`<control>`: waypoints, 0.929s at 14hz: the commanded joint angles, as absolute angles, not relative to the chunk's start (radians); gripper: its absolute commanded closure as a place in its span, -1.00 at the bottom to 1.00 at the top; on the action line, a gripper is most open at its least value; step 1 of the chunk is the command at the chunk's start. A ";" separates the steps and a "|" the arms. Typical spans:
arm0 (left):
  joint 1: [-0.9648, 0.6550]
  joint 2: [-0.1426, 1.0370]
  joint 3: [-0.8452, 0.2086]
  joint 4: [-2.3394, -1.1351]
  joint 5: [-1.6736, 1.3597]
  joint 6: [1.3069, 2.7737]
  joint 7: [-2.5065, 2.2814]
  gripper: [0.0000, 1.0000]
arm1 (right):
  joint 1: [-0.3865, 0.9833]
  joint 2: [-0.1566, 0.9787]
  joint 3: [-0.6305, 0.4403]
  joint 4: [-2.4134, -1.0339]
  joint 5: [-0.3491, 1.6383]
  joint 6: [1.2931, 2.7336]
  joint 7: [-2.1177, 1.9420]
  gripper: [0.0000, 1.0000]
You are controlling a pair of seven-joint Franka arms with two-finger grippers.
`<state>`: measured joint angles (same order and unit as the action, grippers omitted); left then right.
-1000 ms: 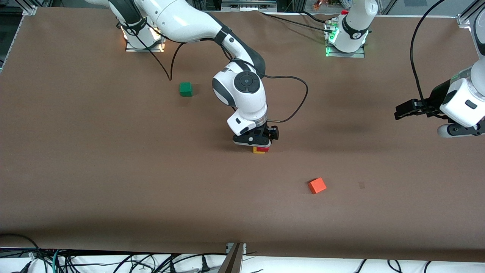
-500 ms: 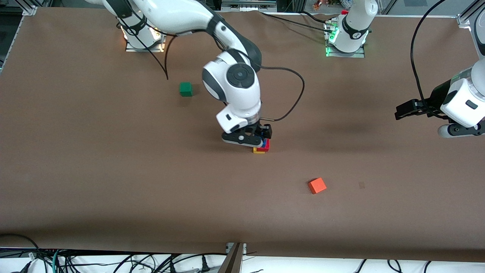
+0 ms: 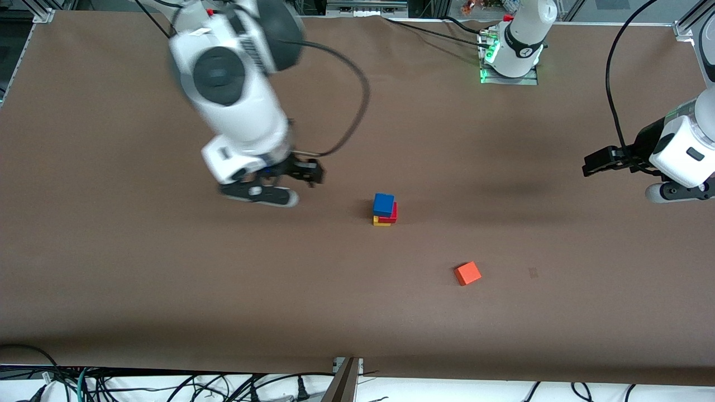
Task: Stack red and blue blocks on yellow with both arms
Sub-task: 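Open the right gripper and raise it away from the stack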
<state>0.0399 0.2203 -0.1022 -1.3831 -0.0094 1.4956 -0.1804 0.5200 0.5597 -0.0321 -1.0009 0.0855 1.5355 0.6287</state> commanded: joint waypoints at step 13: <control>0.037 0.210 -0.104 -1.388 0.017 1.491 -0.140 -1.00 | 0.296 -0.011 -0.077 -1.692 0.035 1.615 0.152 -1.00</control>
